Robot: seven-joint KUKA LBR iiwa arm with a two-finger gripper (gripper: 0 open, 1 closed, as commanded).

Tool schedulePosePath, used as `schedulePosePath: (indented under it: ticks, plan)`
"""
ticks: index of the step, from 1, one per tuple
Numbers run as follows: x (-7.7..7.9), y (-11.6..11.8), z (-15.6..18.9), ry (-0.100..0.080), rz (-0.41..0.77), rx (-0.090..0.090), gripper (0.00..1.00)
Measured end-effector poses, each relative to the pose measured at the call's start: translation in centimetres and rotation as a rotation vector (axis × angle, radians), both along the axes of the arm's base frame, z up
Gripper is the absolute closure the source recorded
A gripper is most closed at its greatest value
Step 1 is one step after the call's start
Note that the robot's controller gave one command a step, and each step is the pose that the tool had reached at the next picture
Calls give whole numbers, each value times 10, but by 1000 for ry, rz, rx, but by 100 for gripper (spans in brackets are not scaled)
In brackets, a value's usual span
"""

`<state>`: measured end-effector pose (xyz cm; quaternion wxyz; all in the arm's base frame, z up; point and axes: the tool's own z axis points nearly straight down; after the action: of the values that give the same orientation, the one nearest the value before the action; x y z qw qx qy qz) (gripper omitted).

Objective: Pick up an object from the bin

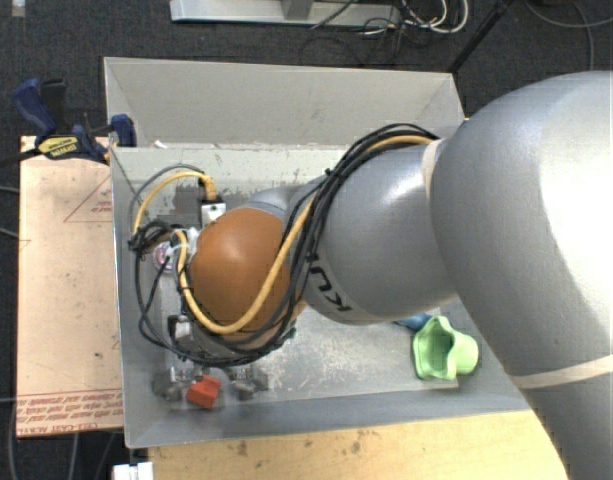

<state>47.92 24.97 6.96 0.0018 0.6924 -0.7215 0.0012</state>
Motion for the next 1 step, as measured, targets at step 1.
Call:
schedulePosePath:
  ticks: [1]
  plan:
    - [-1, 3, 0, 0, 1, 6, 100]
